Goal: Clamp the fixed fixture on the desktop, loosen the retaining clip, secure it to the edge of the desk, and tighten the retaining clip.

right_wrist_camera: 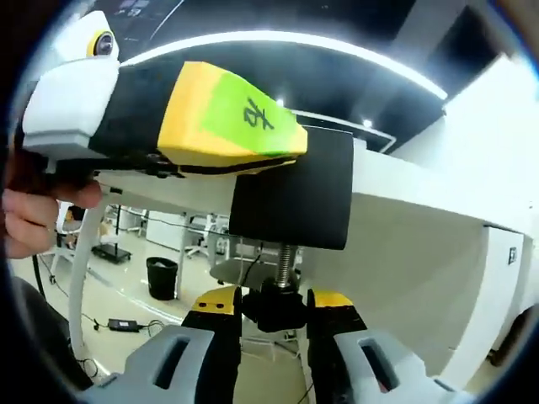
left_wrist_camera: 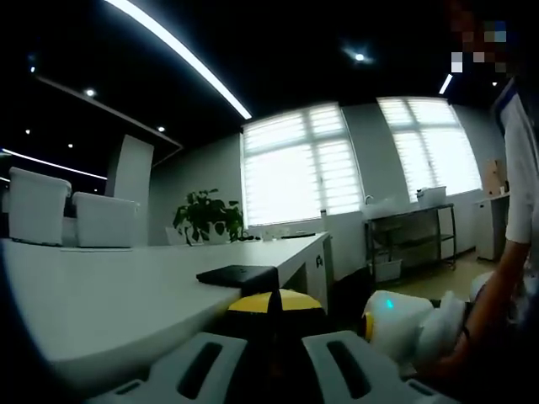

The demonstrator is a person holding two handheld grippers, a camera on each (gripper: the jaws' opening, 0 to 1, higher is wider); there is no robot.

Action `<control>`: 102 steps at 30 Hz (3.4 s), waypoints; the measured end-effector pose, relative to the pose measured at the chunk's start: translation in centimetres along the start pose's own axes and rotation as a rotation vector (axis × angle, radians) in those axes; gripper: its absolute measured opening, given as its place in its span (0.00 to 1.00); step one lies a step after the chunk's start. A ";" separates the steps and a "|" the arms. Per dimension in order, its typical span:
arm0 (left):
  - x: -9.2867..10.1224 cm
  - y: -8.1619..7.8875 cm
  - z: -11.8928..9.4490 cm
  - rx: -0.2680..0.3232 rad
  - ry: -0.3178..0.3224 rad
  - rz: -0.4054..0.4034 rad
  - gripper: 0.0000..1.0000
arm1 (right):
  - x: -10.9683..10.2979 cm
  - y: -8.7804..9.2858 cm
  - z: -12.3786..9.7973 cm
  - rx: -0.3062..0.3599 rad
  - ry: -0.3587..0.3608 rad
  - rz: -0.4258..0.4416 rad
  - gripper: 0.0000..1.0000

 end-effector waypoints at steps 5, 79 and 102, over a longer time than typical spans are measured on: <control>-0.1 0.0 0.1 0.003 0.000 0.000 0.03 | -0.2 -0.1 -0.3 0.025 -0.111 0.014 0.28; 0.0 -0.6 0.4 0.012 -0.015 -0.004 0.03 | -0.1 0.2 -1.0 0.011 -0.133 0.050 0.26; -0.1 -0.6 0.3 0.018 -0.008 -0.011 0.03 | -0.1 0.5 0.2 -0.010 -0.793 0.115 0.26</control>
Point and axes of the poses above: the point that each gripper's makers call its tool centre point, and the gripper's own axes: z roughly forward along the fingers, x roughly to its right, y roughly out of its underside, the point moved 3 cm from there along -z, roughly backward along the fingers, and after that the axes turned 6 degrees about x, right-handed, at the moved point
